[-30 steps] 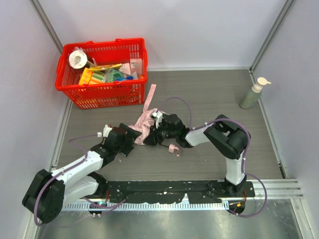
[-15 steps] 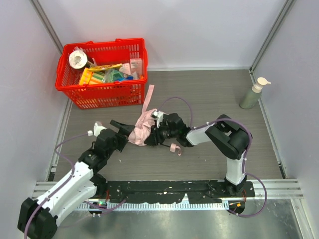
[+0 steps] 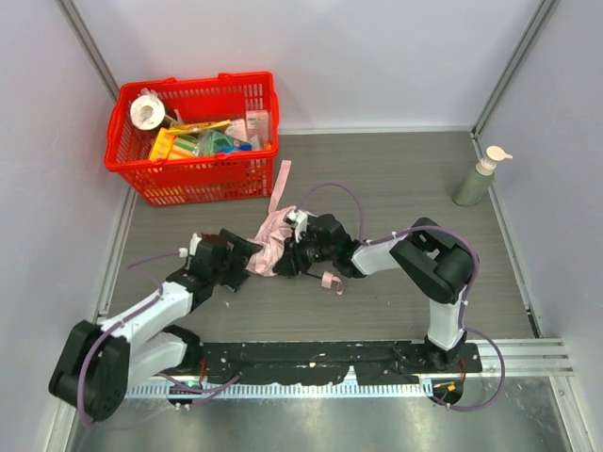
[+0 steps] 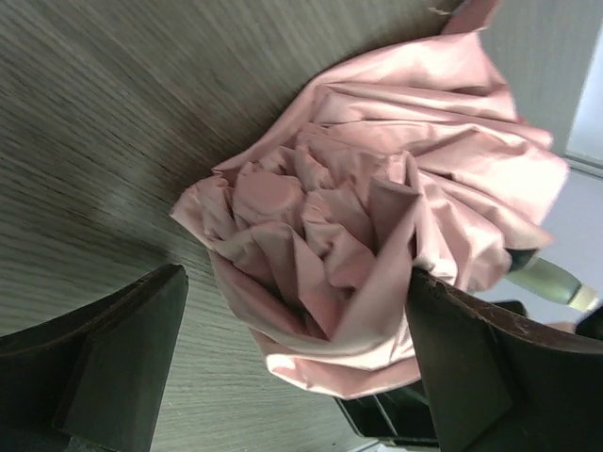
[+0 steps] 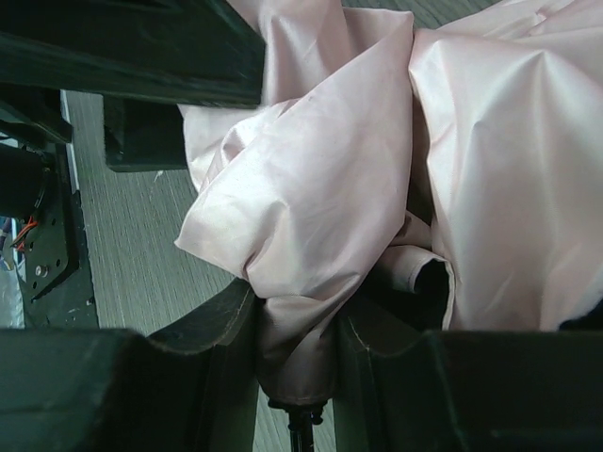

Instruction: Put away the umbrella

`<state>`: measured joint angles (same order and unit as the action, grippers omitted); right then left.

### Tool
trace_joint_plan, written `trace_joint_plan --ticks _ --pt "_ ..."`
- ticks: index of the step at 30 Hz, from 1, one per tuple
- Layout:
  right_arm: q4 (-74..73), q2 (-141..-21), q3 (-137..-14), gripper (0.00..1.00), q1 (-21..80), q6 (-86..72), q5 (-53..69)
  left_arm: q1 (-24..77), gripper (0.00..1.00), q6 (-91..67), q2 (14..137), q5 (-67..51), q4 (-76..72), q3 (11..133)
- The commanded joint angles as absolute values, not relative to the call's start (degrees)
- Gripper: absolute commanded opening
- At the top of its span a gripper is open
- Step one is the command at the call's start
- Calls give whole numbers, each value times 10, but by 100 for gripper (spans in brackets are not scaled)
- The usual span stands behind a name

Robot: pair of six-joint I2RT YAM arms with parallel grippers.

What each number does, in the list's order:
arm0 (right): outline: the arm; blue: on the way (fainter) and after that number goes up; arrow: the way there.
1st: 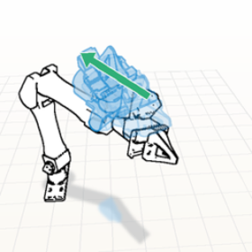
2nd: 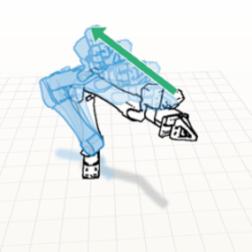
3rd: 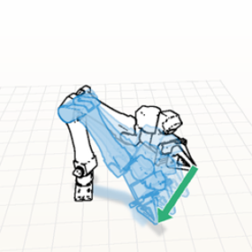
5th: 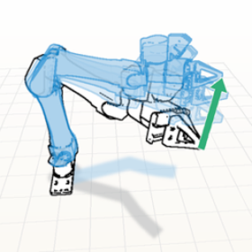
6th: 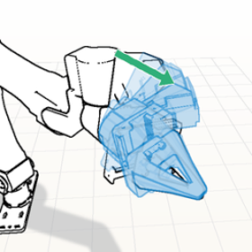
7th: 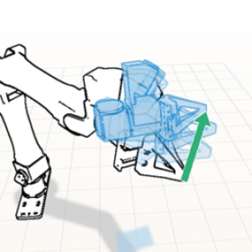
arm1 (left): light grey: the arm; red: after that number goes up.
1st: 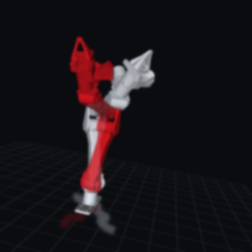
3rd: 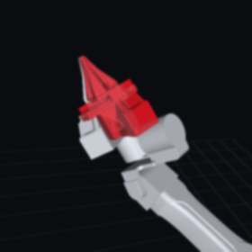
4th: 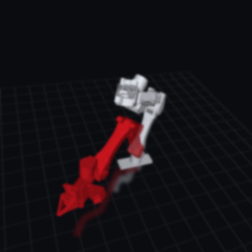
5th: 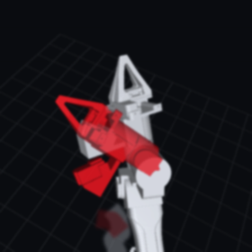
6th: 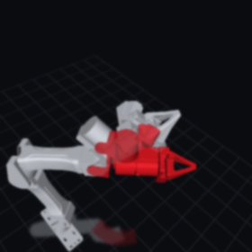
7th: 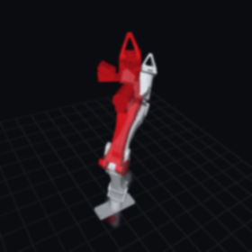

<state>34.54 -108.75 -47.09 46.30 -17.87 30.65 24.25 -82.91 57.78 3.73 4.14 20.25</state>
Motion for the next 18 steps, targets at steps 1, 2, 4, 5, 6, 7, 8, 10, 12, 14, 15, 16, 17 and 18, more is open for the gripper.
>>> trace_joint_plan --ticks 1,2,4,5,6,7,8,10,12,14,15,16,17,18 --pt "233 -1099 -455 1 468 -177 286 243 100 -859 649 13 -4 227" --pt "233 -1099 -454 1 468 -175 289 245 100 -859 674 22 -2 229" --pt "233 -1101 -455 1 468 -172 295 248 97 -872 709 41 -3 226" --pt "233 -1102 -456 1 468 -170 299 249 95 -877 727 42 -15 223" --pt "233 -1105 -458 1 468 -170 306 252 93 -876 744 41 -31 222" --pt "231 -1106 -460 1 468 -166 308 257 90 -875 756 46 -33 227" --pt "231 -1107 -459 1 468 -165 314 263 87 -876 772 55 -33 228" --pt "226 -1108 -464 1 468 -158 319 265 75 -881 797 66 -38 214" --pt "214 -1107 -469 1 468 -151 323 265 60 -882 810 72 -76 186" --pt "209 -1100 -471 1 468 -145 329 265 51 -872 816 87 -105 166" --pt "207 -1099 -470 1 469 -142 330 265 44 -857 816 94 -113 164" --pt "203 -1097 -471 1 468 -139 330 265 31 -848 816 98 -115 164" --pt "194 -1095 -473 1 469 -132 328 265 17 -839 813 100 -119 163" --pt "191 -1093 -473 1 469 -130 324 265 10 -834 809 101 -123 162"
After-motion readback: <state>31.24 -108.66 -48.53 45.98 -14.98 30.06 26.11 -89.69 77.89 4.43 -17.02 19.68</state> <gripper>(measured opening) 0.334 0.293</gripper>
